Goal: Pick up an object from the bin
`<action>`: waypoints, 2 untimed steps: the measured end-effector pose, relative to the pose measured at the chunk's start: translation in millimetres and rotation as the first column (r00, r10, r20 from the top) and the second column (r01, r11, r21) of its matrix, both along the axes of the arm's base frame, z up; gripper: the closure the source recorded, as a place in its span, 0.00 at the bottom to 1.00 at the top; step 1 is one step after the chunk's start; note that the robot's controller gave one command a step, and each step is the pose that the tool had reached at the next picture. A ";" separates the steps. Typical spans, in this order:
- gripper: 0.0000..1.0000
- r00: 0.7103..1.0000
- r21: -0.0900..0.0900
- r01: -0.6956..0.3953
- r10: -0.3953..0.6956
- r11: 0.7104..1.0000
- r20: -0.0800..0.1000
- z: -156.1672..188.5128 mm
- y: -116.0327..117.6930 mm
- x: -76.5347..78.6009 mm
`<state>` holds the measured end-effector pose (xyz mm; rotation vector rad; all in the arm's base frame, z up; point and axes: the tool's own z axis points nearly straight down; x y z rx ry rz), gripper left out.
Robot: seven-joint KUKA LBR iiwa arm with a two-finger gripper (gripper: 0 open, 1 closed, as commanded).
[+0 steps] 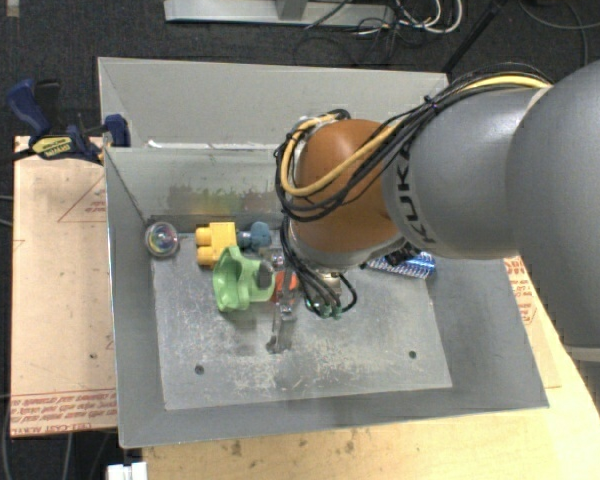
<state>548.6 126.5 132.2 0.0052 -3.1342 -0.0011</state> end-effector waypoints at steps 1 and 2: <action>0.00 0.998 0.001 0.055 -0.055 0.999 0.008 -65.3 12.5 34.2; 0.00 0.953 0.003 -0.304 0.303 0.953 0.013 -31.3 77.6 17.1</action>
Offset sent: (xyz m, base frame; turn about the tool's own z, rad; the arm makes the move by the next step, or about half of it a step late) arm 0.0339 0.0117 -0.0622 0.0567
